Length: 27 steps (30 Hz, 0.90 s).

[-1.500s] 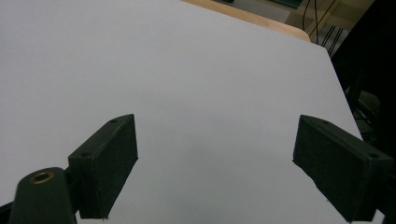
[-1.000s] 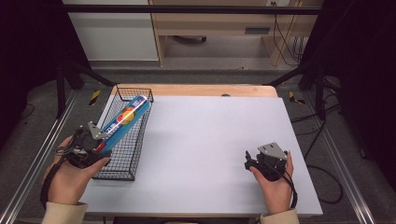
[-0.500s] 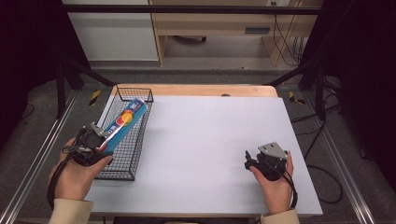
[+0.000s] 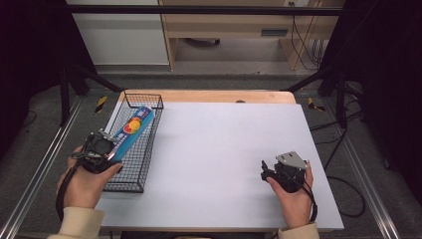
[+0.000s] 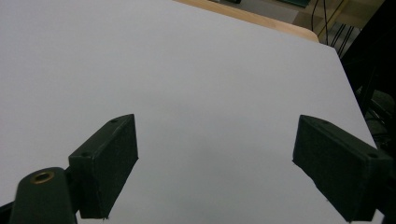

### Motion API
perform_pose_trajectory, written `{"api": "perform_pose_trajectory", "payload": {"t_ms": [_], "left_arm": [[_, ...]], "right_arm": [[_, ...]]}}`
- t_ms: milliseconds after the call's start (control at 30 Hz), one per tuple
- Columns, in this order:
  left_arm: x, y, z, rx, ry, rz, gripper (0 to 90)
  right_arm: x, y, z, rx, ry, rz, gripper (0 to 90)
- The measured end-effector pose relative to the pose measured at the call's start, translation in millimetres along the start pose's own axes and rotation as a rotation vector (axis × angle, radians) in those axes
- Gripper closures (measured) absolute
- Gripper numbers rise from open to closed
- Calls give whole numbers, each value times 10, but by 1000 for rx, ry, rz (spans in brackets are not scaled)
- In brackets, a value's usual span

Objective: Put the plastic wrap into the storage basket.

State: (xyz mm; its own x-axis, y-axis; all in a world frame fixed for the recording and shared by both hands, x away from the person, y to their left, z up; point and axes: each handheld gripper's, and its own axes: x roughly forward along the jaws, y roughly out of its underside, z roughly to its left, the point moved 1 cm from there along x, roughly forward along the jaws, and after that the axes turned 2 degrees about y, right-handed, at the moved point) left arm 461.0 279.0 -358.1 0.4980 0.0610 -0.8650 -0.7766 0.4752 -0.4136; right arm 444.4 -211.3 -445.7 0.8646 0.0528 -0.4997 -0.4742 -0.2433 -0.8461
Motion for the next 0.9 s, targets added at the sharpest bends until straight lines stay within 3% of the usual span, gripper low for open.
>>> {"api": "perform_pose_trajectory", "payload": {"t_ms": [300, 567, 900], "left_arm": [[56, 24, 25, -35, 17, 16, 321], [84, 15, 26, -36, -7, 51, 321], [149, -1, 12, -30, -7, 86, 321]], "right_arm": [[-1, -5, -6, 1, -7, -4, 144], [0, -1, -10, 7, -8, -1, 144], [8, 1, -10, 11, -15, 0, 144]]}}
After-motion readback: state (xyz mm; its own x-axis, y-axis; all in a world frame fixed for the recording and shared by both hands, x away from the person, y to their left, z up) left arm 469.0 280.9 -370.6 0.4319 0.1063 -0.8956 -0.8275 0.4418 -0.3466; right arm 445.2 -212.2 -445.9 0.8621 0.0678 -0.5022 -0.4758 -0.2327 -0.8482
